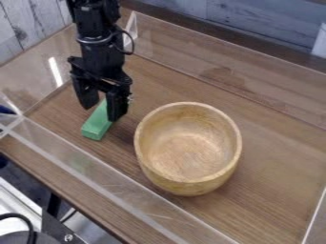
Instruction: Put the green block in the brown bowl
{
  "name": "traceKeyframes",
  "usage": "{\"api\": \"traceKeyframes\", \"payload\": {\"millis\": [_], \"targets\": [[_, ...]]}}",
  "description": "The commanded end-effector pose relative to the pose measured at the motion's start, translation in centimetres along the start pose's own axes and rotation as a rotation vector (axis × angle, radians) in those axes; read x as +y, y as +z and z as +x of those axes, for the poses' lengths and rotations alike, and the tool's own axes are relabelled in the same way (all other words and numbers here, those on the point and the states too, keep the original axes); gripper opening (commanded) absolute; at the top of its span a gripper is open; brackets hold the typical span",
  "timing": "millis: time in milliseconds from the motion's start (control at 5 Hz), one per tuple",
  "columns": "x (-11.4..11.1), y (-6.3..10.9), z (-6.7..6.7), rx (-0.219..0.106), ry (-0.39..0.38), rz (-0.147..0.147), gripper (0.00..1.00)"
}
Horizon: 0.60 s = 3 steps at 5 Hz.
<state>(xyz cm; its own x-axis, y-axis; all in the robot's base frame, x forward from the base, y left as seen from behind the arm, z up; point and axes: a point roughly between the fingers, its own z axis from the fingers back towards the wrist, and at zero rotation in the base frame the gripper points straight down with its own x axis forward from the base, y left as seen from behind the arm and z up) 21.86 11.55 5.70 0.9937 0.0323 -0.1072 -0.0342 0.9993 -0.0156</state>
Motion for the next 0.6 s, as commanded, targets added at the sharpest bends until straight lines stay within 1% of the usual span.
{"api": "traceKeyframes", "payload": {"millis": [0, 200, 400], "targets": [[0.33, 2.02, 0.49, -0.055, 0.01, 0.017, 1.0], [0.2, 2.76, 0.54, -0.062, 0.012, 0.014, 1.0], [0.2, 3.0, 0.66, -0.075, 0.013, 0.011, 1.0]]}}
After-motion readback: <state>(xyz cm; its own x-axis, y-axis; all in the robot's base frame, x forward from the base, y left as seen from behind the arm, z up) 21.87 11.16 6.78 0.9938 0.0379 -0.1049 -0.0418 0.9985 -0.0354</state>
